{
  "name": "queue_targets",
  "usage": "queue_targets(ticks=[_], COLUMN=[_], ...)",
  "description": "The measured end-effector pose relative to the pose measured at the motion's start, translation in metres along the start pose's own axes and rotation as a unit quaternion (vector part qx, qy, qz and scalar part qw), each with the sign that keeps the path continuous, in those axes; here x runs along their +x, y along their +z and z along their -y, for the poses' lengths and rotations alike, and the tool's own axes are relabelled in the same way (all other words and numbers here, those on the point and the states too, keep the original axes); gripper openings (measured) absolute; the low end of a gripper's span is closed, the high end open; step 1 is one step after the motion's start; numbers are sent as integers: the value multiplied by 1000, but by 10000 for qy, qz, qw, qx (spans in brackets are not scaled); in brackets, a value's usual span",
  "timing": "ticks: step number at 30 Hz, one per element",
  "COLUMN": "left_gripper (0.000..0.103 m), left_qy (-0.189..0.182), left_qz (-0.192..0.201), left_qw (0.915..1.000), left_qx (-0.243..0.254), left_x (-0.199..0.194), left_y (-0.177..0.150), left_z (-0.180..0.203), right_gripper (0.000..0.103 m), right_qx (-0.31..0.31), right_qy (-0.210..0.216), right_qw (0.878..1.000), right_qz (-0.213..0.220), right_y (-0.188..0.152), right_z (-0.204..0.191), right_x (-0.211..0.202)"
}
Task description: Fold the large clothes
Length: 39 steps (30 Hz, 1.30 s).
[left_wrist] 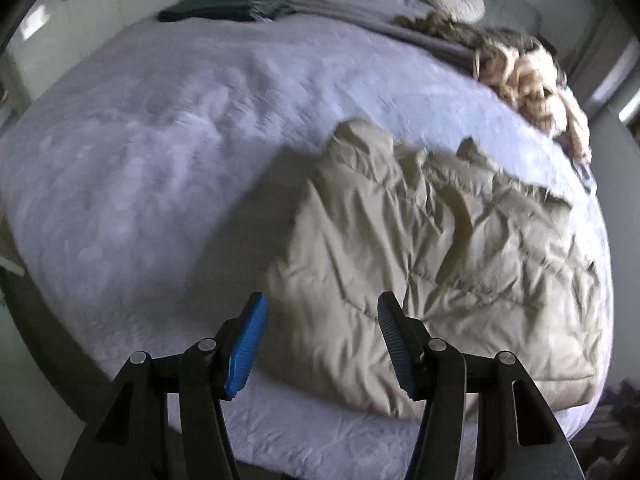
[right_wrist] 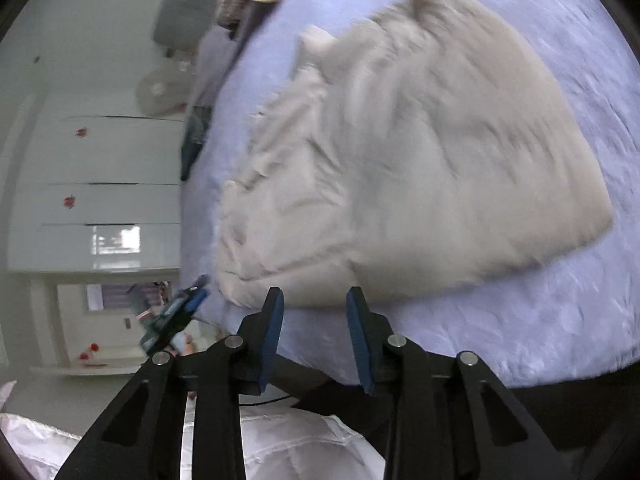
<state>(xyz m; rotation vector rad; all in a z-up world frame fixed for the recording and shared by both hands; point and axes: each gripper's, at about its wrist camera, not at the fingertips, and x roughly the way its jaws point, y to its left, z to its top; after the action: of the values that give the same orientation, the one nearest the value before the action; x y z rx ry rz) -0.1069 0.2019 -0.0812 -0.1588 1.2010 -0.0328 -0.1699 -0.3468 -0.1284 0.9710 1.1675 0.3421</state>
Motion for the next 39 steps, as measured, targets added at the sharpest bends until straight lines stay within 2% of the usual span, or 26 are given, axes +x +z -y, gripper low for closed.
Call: queue_targets(ticks=[2,3,4,6,7,9,13,16,20,21,22,24,27,31,35,36,39], left_gripper=[59,59,59,70,76,76,76,76,77,83,102,103,103,103,103,103,103], left_qy=[318,415,396,504,571,568,671,498,373,344,325,339,300,516,623,701,634], left_qz=[-277,-500,-551,-585,-582,-668,-667,-545,-462,-423,-373,-195,-176,-46,-74,-127,-246], left_qw=[9990,9976,9974,9966,9963,9958,9950,9967,9975,9977,9978,9980,9978,9967,9962,9956,9958], left_qx=[174,231,233,284,290,267,312,349,395,414,441,495,558,632,604,601,620], left_x=[28,46,53,62,61,60,46,30,13,9,5,-7,-15,-32,-40,-43,-48], left_y=[-4,-9,-12,-15,-15,-12,-6,-8,-13,-14,-15,-18,-18,-23,-30,-34,-43], left_z=[5,5,5,6,5,4,4,13,23,27,30,37,45,56,56,56,57], right_gripper=[36,36,36,34,32,31,34,38,45,48,49,49,50,52,70,77,79], right_qx=[-80,-57,-21,137,309,661,873,743,428,346,299,180,24,-185,-480,-566,-841], right_qy=[-393,-785,-1144,-1762,-1936,-1805,-1762,-1849,-1762,-1739,-1736,-1753,-1817,-2031,-2060,-2063,-2098], right_qw=[9988,9960,9921,9827,9791,9800,9791,9787,9820,9826,9828,9829,9821,9776,9758,9752,9727], right_qz=[268,427,507,550,538,512,516,495,538,549,550,534,504,525,549,562,528], right_y=[11,19,23,30,33,34,22,18,21,22,24,25,28,21,12,10,3], right_z=[-7,-5,1,17,30,51,57,39,9,2,-2,-14,-28,-33,-35,-38,-46], right_x=[0,3,5,12,15,20,11,6,-1,-2,-2,-2,1,-2,-10,-9,-3])
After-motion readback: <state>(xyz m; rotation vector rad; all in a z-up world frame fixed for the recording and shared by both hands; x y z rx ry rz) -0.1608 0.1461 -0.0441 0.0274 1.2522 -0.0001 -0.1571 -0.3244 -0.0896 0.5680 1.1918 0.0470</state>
